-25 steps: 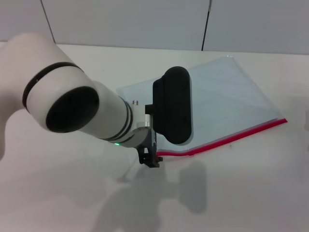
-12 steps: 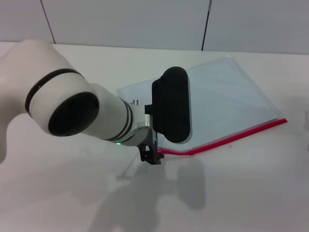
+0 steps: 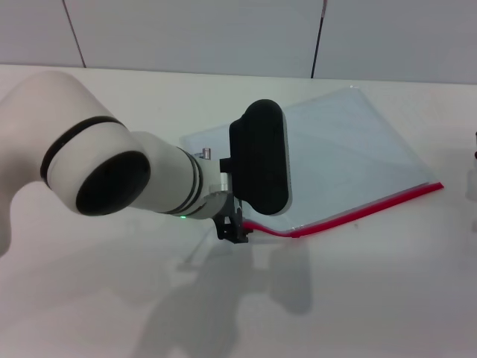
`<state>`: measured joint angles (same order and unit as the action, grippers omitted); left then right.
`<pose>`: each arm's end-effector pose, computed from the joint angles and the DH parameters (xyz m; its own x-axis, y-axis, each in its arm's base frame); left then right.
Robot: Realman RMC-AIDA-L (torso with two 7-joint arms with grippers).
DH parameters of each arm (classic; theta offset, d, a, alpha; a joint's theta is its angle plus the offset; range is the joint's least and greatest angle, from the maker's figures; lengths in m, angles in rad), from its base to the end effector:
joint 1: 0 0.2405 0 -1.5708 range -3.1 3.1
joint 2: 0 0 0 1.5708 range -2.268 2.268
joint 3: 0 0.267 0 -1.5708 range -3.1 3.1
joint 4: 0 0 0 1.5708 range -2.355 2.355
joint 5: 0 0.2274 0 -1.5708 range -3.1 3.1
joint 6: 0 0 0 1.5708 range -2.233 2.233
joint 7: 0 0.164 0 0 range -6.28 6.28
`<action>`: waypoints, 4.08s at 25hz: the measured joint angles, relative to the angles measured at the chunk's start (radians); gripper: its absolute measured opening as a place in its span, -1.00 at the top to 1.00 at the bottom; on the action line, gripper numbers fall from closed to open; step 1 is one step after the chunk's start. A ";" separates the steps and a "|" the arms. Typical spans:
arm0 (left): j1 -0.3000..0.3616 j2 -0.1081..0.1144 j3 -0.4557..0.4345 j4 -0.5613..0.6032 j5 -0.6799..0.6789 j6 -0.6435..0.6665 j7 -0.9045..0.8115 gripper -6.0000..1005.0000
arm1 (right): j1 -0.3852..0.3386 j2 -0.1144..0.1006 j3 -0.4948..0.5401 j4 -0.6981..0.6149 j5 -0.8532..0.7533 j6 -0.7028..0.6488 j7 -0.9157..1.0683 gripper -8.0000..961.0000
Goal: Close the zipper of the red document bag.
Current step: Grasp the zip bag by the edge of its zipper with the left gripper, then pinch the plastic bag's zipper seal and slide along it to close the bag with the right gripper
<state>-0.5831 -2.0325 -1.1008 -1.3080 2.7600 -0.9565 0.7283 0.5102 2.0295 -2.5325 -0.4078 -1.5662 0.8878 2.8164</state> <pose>-0.1640 0.3786 -0.1220 0.8853 -0.0236 -0.4644 -0.2418 -0.8765 -0.4164 0.3460 0.3989 -0.0432 0.7334 -0.1526 -0.6625 -0.6587 0.0812 -0.7480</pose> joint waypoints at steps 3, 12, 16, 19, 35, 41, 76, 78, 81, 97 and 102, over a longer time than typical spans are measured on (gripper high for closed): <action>0.001 0.000 0.008 0.004 0.004 0.016 -0.010 -0.49 | 0.002 0.000 0.000 0.000 0.000 -0.001 0.000 0.11; 0.001 0.000 0.007 0.008 0.004 0.033 -0.012 -0.38 | 0.002 0.000 0.000 0.000 0.000 -0.001 0.000 0.11; -0.001 0.000 0.006 0.018 0.004 0.037 -0.020 -0.06 | 0.003 0.000 0.000 0.000 0.000 -0.001 0.000 0.11; -0.001 0.000 0.006 0.019 0.004 0.045 -0.026 0.22 | 0.003 0.000 0.000 0.001 0.000 -0.003 0.000 0.11; 0.092 0.001 0.004 -0.069 0.106 0.257 -0.180 0.87 | 0.002 0.002 0.011 -0.008 0.000 -0.008 0.000 0.11; 0.190 0.003 0.000 -0.196 0.107 0.341 -0.178 0.88 | 0.004 -0.001 0.016 -0.047 -0.002 0.018 0.000 0.11; 0.280 0.008 -0.029 -0.264 0.109 0.418 -0.156 0.84 | -0.136 -0.207 0.353 -0.836 -0.518 -0.705 0.000 0.11; 0.278 0.007 -0.028 -0.263 0.109 0.418 -0.155 0.83 | -0.131 -0.207 0.381 -0.862 -0.525 -0.770 -0.003 0.12; 0.274 0.007 -0.027 -0.262 0.109 0.419 -0.155 0.83 | -0.123 -0.203 0.424 -0.884 -0.549 -0.865 -0.007 0.13; 0.268 0.006 -0.025 -0.259 0.109 0.429 -0.155 0.81 | -0.096 -0.001 0.925 -0.994 -0.560 -1.533 -0.580 0.19; 0.261 0.007 -0.023 -0.258 0.107 0.429 -0.155 0.81 | -0.090 -0.007 0.942 -1.004 -0.517 -1.627 -0.698 0.21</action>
<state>-0.3222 -2.0251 -1.1242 -1.5662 2.8667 -0.5275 0.5737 0.4197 2.0225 -1.5904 -1.4121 -2.0836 -0.7396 2.1185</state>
